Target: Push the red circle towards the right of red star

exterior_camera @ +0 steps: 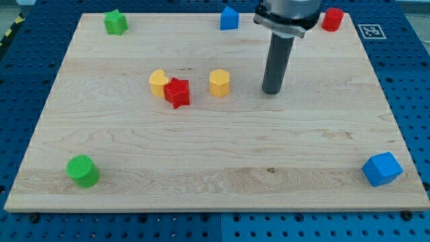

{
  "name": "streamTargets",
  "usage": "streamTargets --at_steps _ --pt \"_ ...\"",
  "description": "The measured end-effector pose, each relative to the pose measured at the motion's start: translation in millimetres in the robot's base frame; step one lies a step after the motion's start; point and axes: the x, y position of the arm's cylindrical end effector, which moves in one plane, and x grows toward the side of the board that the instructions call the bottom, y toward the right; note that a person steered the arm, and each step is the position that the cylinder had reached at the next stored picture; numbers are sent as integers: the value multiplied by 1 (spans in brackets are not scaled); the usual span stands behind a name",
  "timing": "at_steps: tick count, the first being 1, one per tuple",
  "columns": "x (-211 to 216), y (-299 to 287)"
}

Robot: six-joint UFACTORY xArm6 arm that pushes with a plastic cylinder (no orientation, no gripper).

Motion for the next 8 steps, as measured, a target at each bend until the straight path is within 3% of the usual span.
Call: streamTargets --at_steps 4,7,8 --pt "-3 -117" --pt "-16 216" --pt "-26 249"
